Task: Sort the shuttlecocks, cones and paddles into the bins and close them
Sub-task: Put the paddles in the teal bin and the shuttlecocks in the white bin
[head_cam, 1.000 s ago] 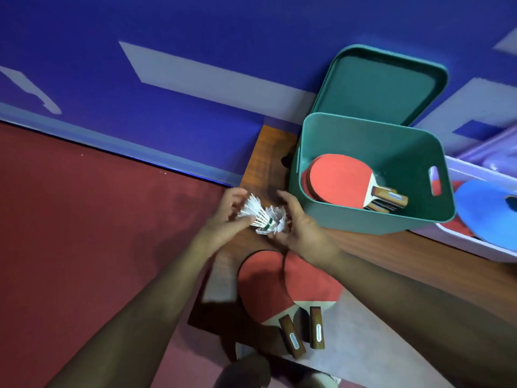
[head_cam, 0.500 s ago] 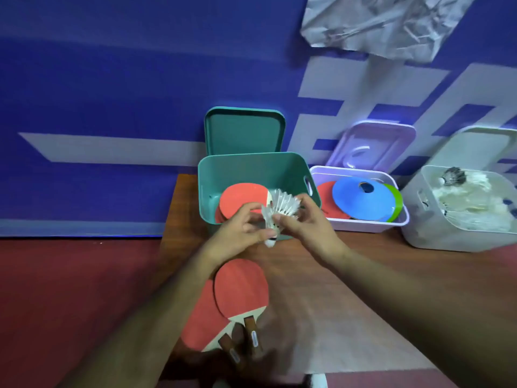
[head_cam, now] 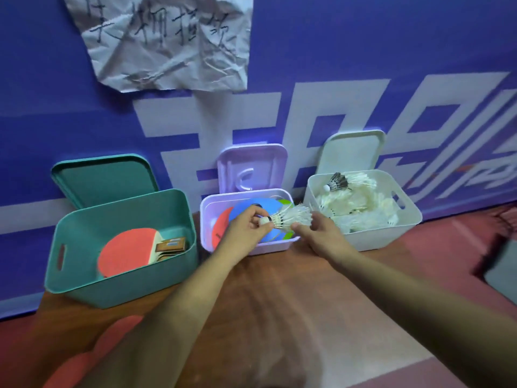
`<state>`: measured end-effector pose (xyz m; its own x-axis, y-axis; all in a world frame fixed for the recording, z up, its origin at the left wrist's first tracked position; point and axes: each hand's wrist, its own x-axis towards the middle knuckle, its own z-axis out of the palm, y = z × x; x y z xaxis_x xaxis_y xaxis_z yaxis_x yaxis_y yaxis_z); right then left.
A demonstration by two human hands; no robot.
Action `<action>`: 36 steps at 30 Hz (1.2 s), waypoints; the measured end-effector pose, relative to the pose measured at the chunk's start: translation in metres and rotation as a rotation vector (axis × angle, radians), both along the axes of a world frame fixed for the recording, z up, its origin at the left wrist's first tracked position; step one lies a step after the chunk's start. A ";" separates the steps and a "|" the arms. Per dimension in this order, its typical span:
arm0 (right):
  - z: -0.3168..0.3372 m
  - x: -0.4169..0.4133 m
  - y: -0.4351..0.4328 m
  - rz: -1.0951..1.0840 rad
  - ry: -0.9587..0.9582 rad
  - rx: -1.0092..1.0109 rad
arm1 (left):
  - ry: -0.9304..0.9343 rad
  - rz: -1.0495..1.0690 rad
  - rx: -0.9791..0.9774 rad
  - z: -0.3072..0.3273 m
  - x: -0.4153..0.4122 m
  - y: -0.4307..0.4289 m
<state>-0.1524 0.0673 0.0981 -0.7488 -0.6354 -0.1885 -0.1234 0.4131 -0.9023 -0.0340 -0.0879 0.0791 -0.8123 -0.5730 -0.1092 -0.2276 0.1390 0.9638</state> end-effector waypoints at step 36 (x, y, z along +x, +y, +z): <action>-0.008 -0.127 0.062 0.182 0.638 0.239 | -0.314 0.050 -0.535 -0.029 -0.065 0.039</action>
<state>-0.2796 0.1292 0.0905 -0.6452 -0.7572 0.1022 -0.6845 0.5134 -0.5176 -0.0989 -0.0486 0.0504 -0.7589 -0.6506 -0.0263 -0.5077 0.5659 0.6496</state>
